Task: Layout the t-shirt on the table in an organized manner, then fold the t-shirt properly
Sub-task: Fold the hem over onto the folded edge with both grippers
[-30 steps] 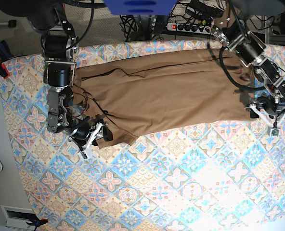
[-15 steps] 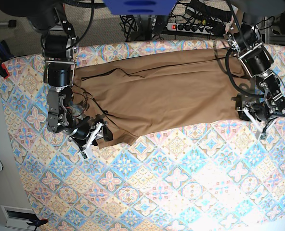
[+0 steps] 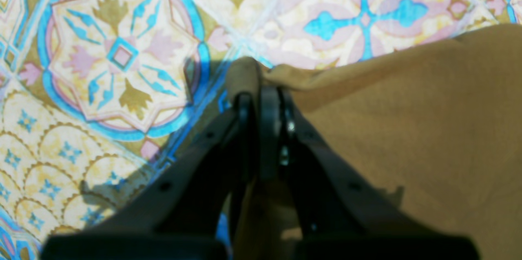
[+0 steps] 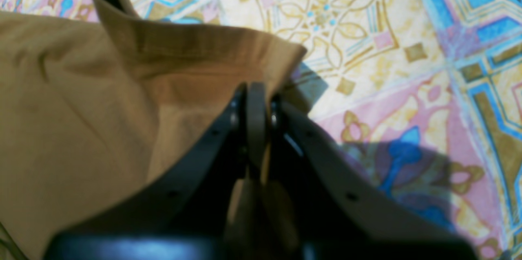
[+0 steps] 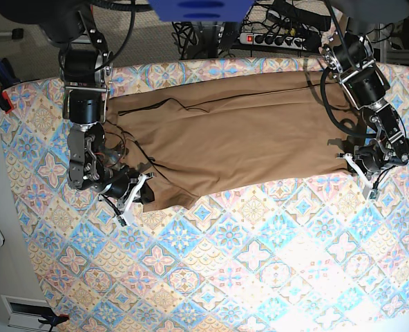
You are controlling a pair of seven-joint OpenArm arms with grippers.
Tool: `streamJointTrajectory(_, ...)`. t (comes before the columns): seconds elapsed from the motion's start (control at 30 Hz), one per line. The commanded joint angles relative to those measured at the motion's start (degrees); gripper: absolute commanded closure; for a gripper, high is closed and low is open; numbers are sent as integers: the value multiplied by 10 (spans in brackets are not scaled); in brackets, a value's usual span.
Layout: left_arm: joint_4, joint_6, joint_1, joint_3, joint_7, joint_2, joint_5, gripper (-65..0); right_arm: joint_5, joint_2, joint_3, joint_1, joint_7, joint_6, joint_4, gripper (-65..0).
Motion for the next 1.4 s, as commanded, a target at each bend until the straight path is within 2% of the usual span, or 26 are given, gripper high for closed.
streamJointTrajectory(0.0, 6, 1, -7, -1, 5, -7, 7, 0, 1, 3, -1, 13, 0, 1, 8, 0)
streamJointTrajectory(0.2, 9, 1, 3, -5, 8, -7, 2, 0, 1, 3, -1, 13, -43, 1, 24, 0)
streamJointTrajectory(0.47, 16, 1, 13, -5, 10, -7, 2, 0, 1, 3, 0, 13, -126, 1, 211, 0)
streamJointTrajectory(0.6, 88, 1, 48, -5, 11, -6, 2, 0, 1, 4, 2, 6, -157, 1, 259, 0)
streamJointTrajectory(0.83, 250, 1, 129, -5, 9, 30, 3, 0, 1, 4, 3, -51, -163, 1, 321, 0)
streamJointTrajectory(1.2, 279, 1, 169, -28, 6, 33, 1, 0, 2, 4, 4, -151, -164, 0, 425, 0)
streamJointTrajectory(1.37, 337, 1, 206, -30, 6, 34, 1, 0, 2, 4, 55, -180, -164, 0, 465, 0)
